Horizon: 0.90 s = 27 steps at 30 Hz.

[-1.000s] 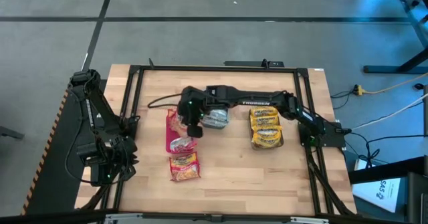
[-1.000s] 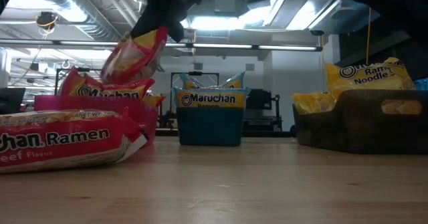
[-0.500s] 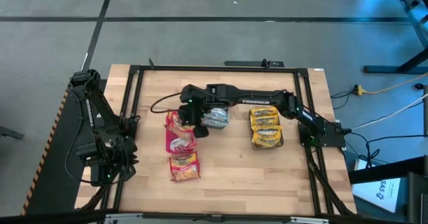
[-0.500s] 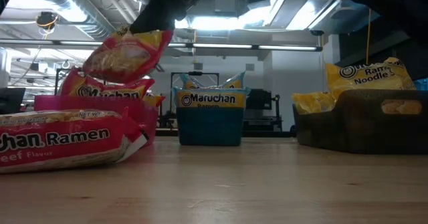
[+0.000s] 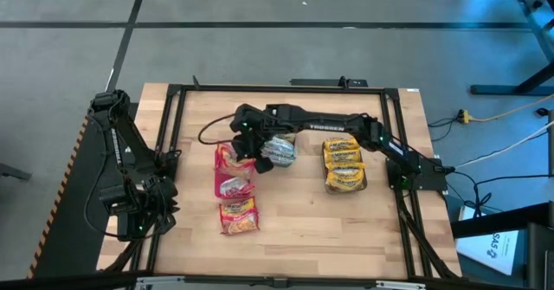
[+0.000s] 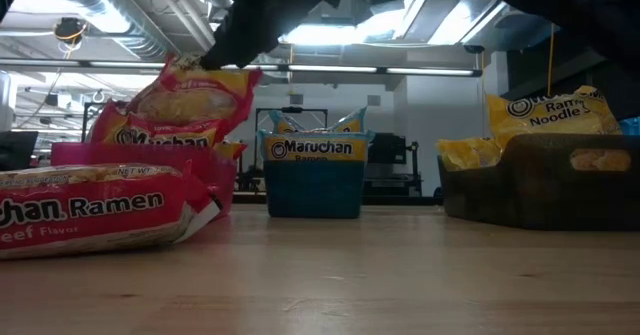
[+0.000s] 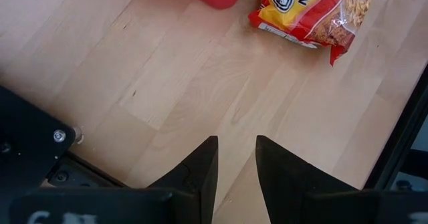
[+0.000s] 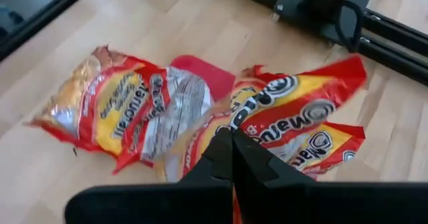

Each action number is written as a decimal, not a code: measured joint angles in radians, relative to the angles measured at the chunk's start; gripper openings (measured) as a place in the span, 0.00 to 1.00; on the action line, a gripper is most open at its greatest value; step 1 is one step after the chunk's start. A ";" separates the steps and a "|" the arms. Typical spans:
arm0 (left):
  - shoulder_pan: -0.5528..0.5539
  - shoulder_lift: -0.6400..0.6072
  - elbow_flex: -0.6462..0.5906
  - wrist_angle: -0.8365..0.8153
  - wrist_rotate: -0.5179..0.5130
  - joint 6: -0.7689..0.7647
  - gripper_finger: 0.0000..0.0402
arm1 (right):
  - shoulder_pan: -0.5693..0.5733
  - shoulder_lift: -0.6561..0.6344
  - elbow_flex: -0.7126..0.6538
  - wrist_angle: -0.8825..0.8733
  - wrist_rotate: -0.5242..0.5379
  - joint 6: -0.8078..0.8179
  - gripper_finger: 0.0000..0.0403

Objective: Sort Maruchan noodles
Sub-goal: Adjust the red noodle packs in the red bin

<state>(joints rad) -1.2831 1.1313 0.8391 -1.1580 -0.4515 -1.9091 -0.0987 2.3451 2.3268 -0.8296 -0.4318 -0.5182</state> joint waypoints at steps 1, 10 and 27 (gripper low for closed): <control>0.000 0.000 0.000 0.000 0.000 0.000 0.24 | -0.003 0.000 0.000 -0.003 -0.006 -0.013 0.00; 0.000 0.000 0.000 0.000 0.000 0.000 0.24 | -0.021 0.001 0.000 0.020 -0.036 -0.113 0.00; 0.000 0.000 0.000 0.007 0.000 0.001 0.24 | -0.046 0.070 0.001 0.093 -0.078 -0.153 0.00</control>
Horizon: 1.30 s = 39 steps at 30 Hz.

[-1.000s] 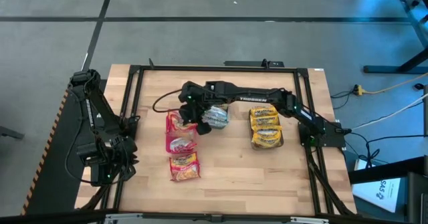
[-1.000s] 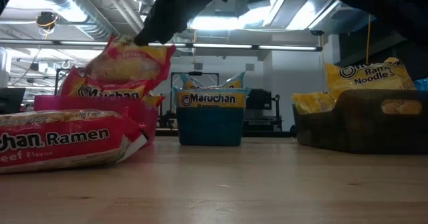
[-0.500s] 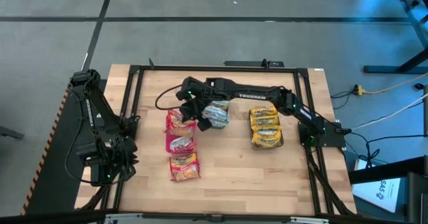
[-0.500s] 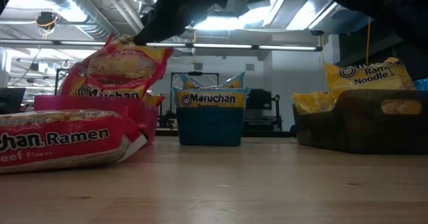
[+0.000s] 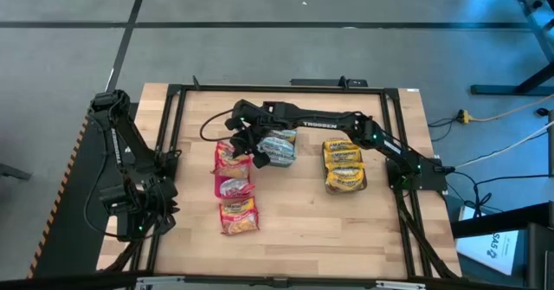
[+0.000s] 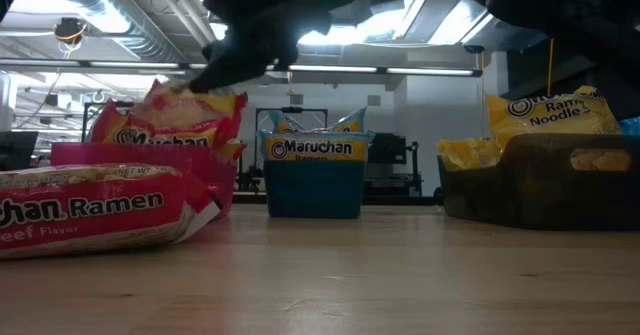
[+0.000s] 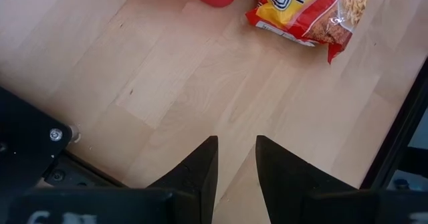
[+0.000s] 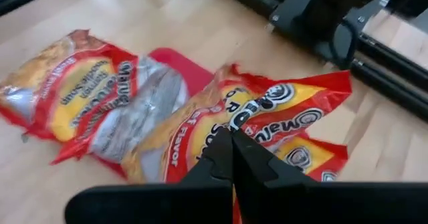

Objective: Sort Maruchan noodles
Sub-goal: Adjust the red noodle packs in the red bin

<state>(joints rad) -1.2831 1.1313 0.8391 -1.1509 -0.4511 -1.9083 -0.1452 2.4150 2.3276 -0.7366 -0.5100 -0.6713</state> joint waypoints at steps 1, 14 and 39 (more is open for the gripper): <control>0.000 0.000 0.000 0.002 0.000 0.000 0.24 | -0.001 0.005 0.000 0.003 -0.005 -0.004 0.00; 0.000 0.000 0.000 0.003 0.000 0.000 0.24 | -0.003 0.025 -0.001 -0.011 0.009 -0.022 0.00; 0.000 0.000 0.000 0.022 0.053 0.000 0.24 | 0.042 0.025 -0.001 0.002 0.205 0.151 0.04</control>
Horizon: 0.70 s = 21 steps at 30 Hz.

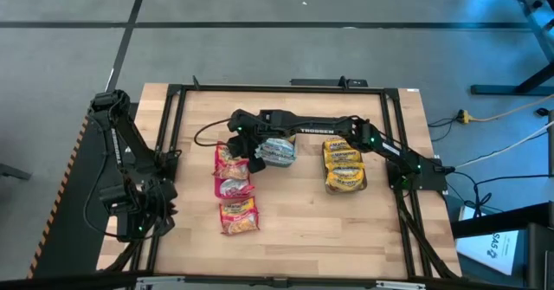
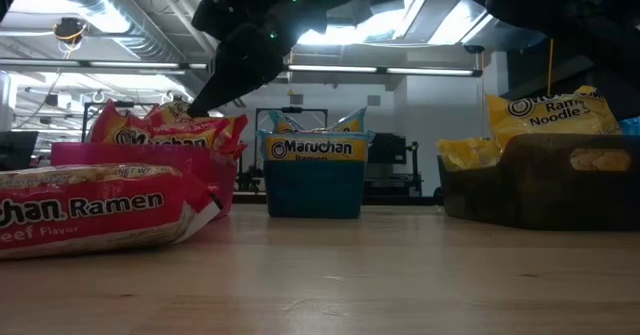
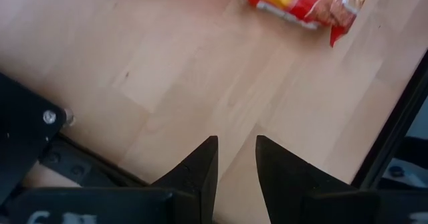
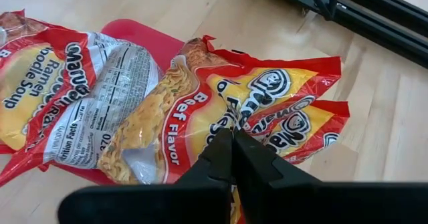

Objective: Sort Maruchan noodles
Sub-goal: Adjust the red noodle packs in the red bin

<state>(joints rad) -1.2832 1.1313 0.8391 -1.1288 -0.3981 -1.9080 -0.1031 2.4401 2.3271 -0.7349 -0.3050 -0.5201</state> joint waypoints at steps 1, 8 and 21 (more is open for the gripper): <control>0.000 0.000 0.000 0.001 0.012 0.000 0.24 | 0.000 0.000 0.000 0.000 0.000 0.000 0.04; 0.000 0.000 0.000 0.001 0.023 0.000 0.24 | 0.001 -0.001 0.000 -0.010 0.012 0.019 0.04; 0.000 0.000 0.000 0.001 0.023 0.000 0.24 | 0.027 -0.006 0.000 -0.022 0.178 0.009 0.41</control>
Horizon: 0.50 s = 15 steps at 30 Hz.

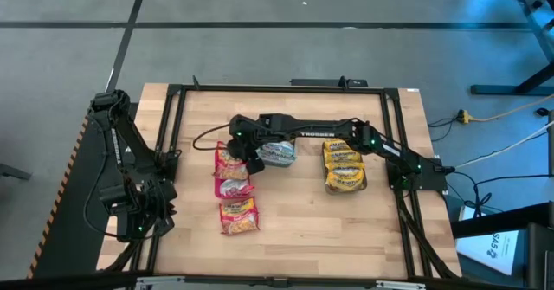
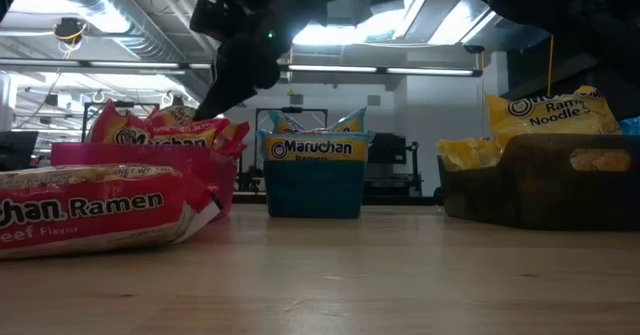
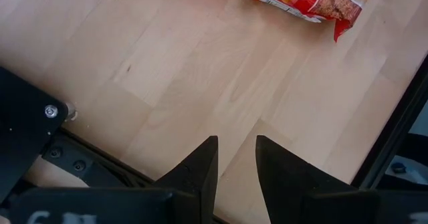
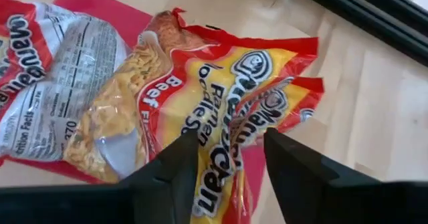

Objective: Sort Maruchan noodles
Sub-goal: Adjust the red noodle packs in the red bin

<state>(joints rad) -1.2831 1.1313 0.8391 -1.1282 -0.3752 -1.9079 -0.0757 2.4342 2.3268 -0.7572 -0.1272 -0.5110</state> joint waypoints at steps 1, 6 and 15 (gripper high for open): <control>0.000 0.000 0.000 0.000 0.000 0.000 0.24 | 0.002 -0.003 0.000 -0.002 0.015 -0.001 0.43; 0.000 0.000 0.000 -0.001 0.000 0.007 0.24 | 0.011 -0.040 0.000 -0.002 0.073 -0.001 0.45; 0.000 0.000 0.000 -0.009 -0.006 0.032 0.24 | 0.048 -0.099 0.002 -0.013 -0.158 0.254 0.41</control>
<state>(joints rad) -1.2835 1.1313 0.8394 -1.1370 -0.3807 -1.8759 -0.0276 2.3348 2.3291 -0.7705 -0.2848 -0.2572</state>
